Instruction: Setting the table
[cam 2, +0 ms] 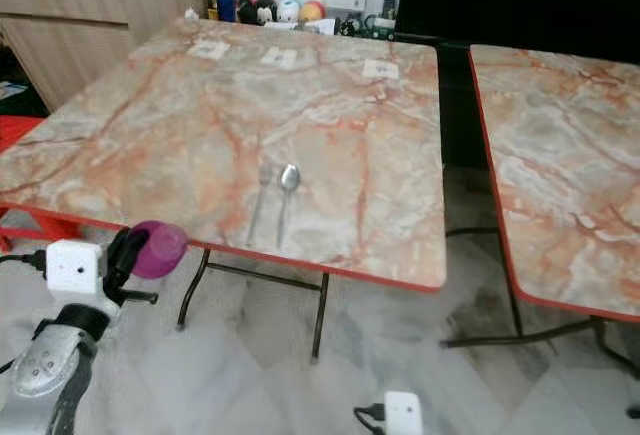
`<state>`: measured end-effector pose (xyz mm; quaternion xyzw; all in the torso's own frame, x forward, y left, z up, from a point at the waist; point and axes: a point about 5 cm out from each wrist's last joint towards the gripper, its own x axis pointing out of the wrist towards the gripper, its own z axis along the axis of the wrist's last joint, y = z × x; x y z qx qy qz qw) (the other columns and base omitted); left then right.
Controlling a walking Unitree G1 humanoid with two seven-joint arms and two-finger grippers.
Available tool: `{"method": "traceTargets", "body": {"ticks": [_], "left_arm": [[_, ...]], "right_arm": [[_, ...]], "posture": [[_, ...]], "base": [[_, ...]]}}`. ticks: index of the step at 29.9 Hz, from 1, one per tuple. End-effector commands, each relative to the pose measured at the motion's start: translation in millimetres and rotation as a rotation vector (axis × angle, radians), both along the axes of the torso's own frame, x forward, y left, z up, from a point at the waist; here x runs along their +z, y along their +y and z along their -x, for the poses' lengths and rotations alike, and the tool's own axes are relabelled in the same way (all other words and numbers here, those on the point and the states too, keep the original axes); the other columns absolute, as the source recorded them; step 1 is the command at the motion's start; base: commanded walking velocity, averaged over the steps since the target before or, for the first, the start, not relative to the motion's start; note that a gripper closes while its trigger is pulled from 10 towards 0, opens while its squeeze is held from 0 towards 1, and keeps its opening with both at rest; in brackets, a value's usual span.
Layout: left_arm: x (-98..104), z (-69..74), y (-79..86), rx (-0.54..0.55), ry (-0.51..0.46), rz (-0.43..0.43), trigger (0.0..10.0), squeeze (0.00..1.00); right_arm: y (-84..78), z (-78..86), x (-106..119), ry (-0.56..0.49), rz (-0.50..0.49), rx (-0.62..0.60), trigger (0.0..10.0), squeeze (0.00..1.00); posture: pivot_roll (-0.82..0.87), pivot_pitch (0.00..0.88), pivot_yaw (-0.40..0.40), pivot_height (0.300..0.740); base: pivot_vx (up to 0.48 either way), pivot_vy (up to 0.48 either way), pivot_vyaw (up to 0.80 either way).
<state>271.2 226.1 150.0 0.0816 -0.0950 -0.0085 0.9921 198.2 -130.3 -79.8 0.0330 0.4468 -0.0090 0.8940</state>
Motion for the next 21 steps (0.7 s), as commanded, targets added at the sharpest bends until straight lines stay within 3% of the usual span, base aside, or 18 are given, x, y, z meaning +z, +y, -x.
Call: {"method": "traceTargets", "body": {"ticks": [1,12,21], "left_arm": [[3.5,-0.2,-1.3,-0.002,-0.014,0.003,10.0,0.00],[6.4,0.9,3.4,-0.006,-0.018,-0.022,10.0,0.00],[8.4,-11.7,0.6,-0.025,-0.028,-0.020,10.0,0.00]], "right_arm": [[-9.1,4.7,-2.7,0.021,0.019,-0.016,10.0,0.00],[-8.2,4.4,-2.5,0.017,0.013,-0.027,10.0,0.00],[-8.9,-1.8,0.6,0.000,0.016,-0.034,10.0,0.00]], "posture": [[0.09,0.155,0.013,0.740],[0.09,0.148,0.022,0.740],[0.07,0.082,0.026,0.740]], "base": [[0.000,-0.469,0.00],[0.000,-0.469,0.00],[0.000,-0.469,0.00]]}}
